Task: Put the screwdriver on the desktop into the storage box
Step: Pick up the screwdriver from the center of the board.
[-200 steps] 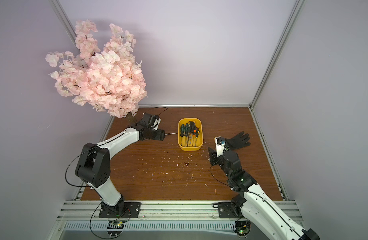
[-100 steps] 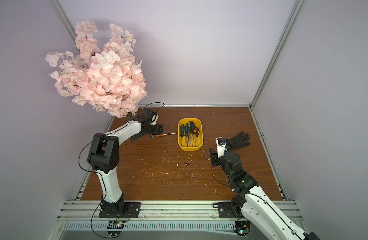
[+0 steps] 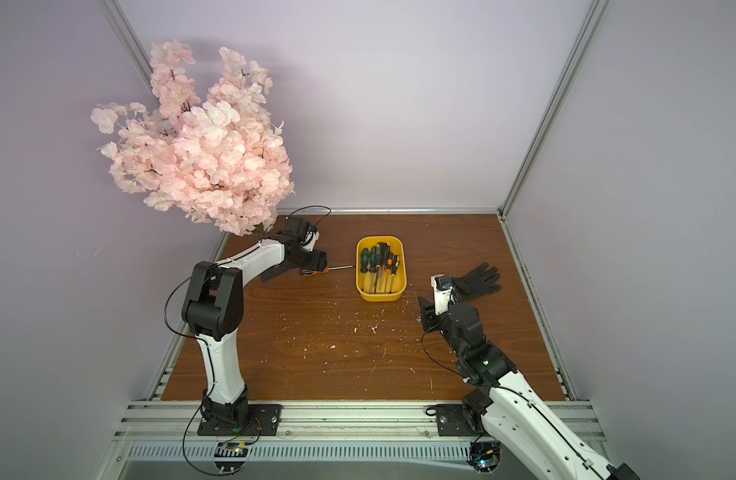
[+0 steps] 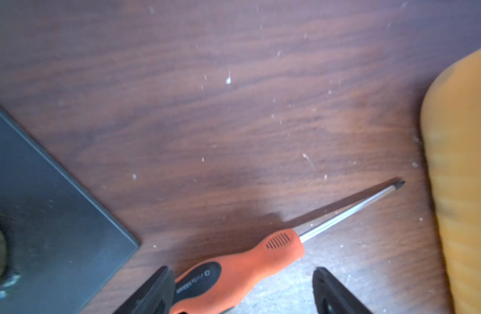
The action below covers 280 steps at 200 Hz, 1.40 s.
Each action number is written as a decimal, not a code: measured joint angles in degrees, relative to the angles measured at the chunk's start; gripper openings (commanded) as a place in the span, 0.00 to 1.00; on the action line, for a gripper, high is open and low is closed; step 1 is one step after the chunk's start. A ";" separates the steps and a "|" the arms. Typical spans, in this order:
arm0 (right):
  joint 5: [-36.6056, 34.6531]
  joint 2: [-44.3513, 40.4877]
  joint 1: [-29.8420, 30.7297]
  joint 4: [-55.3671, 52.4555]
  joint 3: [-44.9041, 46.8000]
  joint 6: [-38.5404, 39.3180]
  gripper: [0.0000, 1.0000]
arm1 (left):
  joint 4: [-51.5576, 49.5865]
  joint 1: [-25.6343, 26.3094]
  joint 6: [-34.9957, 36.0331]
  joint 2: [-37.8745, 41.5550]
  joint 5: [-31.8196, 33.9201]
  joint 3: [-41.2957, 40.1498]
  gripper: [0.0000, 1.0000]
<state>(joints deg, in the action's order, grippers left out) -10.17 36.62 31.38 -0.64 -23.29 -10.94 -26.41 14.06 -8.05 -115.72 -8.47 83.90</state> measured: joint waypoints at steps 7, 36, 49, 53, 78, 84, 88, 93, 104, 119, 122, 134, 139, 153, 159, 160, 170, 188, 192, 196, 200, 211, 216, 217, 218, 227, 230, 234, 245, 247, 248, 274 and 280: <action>0.00 0.31 0.00 0.31 0.11 0.00 0.48 | 0.02 0.00 0.07 0.00 -0.04 -0.76 0.83; 0.02 1.97 0.00 1.11 0.52 -0.02 0.48 | -0.20 0.02 0.04 0.04 -0.52 -3.06 0.80; 0.00 2.51 0.00 1.31 0.52 -0.02 0.48 | -0.46 0.04 0.09 0.15 -0.52 -3.93 0.80; 0.02 2.58 0.00 1.38 0.52 -0.02 0.48 | -0.50 0.04 0.15 0.20 -0.48 -4.22 0.80; 0.00 2.62 0.00 2.05 0.52 -0.02 0.48 | -0.66 0.70 0.44 1.77 -0.17 -5.49 0.79; 0.00 2.64 0.00 2.21 0.52 -0.02 0.48 | -0.68 0.90 0.55 2.08 -0.02 -5.64 0.79; 0.00 2.67 0.00 2.34 0.52 -0.02 0.48 | -0.66 1.03 0.61 2.34 0.13 -5.73 0.79; 0.00 2.75 0.00 2.51 0.52 -0.02 0.48 | -0.63 1.18 0.66 2.58 0.31 -5.81 0.78; 0.00 2.97 0.00 2.82 0.55 -0.02 0.48 | -0.68 1.57 0.90 2.89 0.79 -5.86 0.77; 0.00 3.08 0.00 3.06 0.63 -0.04 0.48 | -0.61 2.23 1.09 2.93 1.42 -5.86 0.75; 0.00 3.13 0.00 3.08 0.63 -0.07 0.48 | -0.63 2.38 1.09 2.93 1.55 -5.86 0.75; 0.00 3.21 0.00 3.21 0.63 -0.17 0.48 | -0.63 2.93 1.33 2.93 2.12 -5.84 0.72; 0.00 3.23 0.00 3.21 0.63 -0.22 0.48 | -0.63 3.21 1.46 2.93 2.27 -5.84 0.71; -0.02 3.21 0.00 3.21 0.63 -0.37 0.48 | -0.63 3.74 1.66 2.84 2.75 -5.84 0.69; -0.02 3.21 0.00 3.21 0.63 -0.39 0.48 | -0.63 3.98 1.70 2.78 2.93 -5.84 0.67; -0.02 3.19 0.00 3.21 0.63 -0.42 0.48 | -0.63 3.98 1.68 2.75 2.99 -5.84 0.66; -0.04 3.15 0.00 3.19 0.63 -0.44 0.48 | -0.63 4.26 1.81 2.69 3.39 -5.84 0.64; -0.09 2.80 0.00 3.10 0.76 -0.46 0.48 | -0.63 4.87 2.12 2.56 4.11 -5.84 0.59; -0.09 2.69 0.00 3.06 0.79 -0.46 0.48 | -0.63 5.01 2.21 2.51 4.31 -5.84 0.58; -0.09 2.56 0.00 3.06 0.83 -0.46 0.48 | -0.63 5.11 2.25 2.51 4.50 -5.84 0.57; -0.11 2.45 0.00 2.99 0.85 -0.46 0.48 | -0.63 5.22 2.32 2.47 4.72 -5.84 0.56; -0.22 2.32 0.00 2.97 0.87 -0.46 0.48 | -0.61 5.53 2.40 2.38 5.16 -5.84 0.54; -0.26 2.32 0.00 2.99 0.87 -0.46 0.48 | -0.61 5.66 2.36 2.36 5.33 -5.84 0.53; -0.24 2.32 0.00 2.97 0.87 -0.46 0.48 | -0.61 5.68 2.36 2.34 5.33 -5.84 0.52; -0.26 2.32 0.00 2.99 0.87 -0.46 0.48 | -0.61 5.73 2.43 2.34 5.42 -5.84 0.52; -0.26 2.34 0.00 2.97 0.87 -0.46 0.48 | -0.57 5.86 2.34 2.29 5.81 -5.84 0.48; -0.26 2.36 0.00 2.97 0.87 -0.46 0.48 | -0.57 5.86 2.49 2.29 5.92 -5.86 0.47; -0.26 2.38 0.00 2.99 0.87 -0.46 0.48 | -0.57 5.90 2.43 2.27 6.01 -5.86 0.46; -0.26 2.43 0.00 2.99 0.87 -0.46 0.48 | -0.52 5.97 2.43 2.27 6.23 -5.86 0.42; -0.26 2.45 0.00 2.99 0.87 -0.46 0.48 | -0.52 5.97 2.43 2.25 6.23 -5.86 0.40; -0.26 2.45 0.00 2.99 0.87 -0.46 0.48 | -0.52 5.99 2.40 2.25 6.25 -5.86 0.40; -0.26 2.51 0.00 3.04 0.87 -0.44 0.48 | -0.42 6.23 2.38 2.25 6.45 -5.86 0.24; -0.26 2.51 0.00 3.04 0.87 -0.42 0.48 | -0.35 6.27 2.40 2.25 6.47 -5.86 0.21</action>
<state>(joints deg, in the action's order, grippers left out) -10.44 39.13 31.38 2.39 -22.41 -11.35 -26.76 20.34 -5.65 -113.47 -2.00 78.04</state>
